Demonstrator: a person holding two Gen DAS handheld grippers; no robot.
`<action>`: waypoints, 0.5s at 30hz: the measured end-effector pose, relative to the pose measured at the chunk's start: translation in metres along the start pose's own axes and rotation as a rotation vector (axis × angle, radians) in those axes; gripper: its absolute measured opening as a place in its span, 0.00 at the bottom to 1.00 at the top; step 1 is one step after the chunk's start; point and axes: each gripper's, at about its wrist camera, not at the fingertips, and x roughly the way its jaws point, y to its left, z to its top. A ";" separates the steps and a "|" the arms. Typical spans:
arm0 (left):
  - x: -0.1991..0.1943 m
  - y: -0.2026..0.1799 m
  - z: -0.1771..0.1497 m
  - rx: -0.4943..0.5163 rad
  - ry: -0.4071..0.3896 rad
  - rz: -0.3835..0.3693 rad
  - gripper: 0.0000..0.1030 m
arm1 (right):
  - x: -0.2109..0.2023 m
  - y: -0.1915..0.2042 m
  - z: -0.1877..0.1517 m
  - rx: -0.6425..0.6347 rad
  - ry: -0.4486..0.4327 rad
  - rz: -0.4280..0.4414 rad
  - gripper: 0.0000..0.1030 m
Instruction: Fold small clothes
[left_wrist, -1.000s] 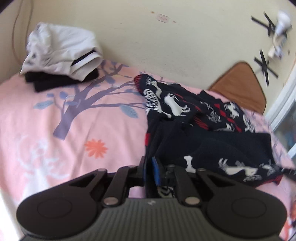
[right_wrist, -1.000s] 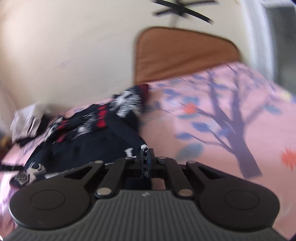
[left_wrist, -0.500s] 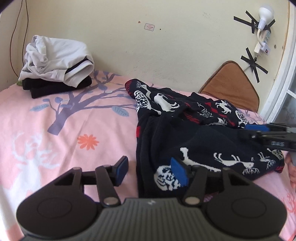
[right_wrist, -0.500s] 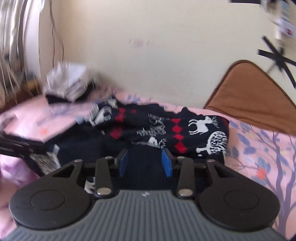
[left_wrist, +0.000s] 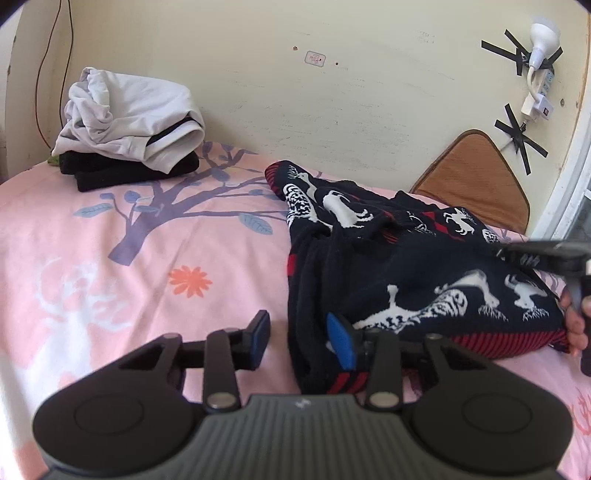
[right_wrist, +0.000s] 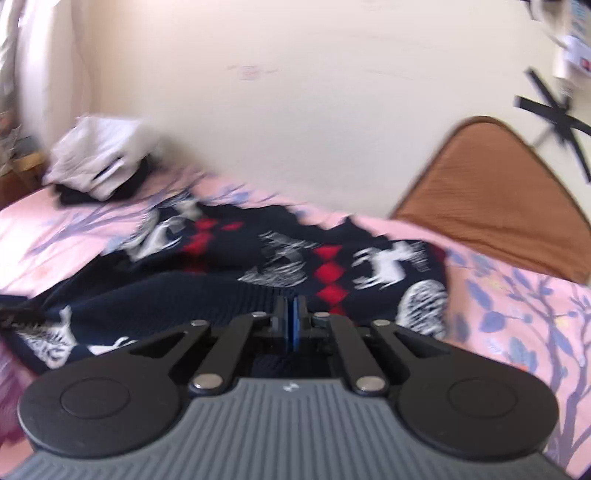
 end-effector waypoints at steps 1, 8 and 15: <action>0.000 -0.001 0.000 0.004 0.000 0.003 0.32 | 0.014 0.001 -0.003 -0.001 0.091 0.026 0.10; 0.000 -0.001 0.000 0.004 -0.003 0.009 0.32 | -0.023 0.025 0.017 0.041 -0.034 0.157 0.26; -0.002 0.001 -0.001 -0.007 -0.006 0.004 0.32 | 0.017 0.097 0.038 0.018 0.079 0.368 0.47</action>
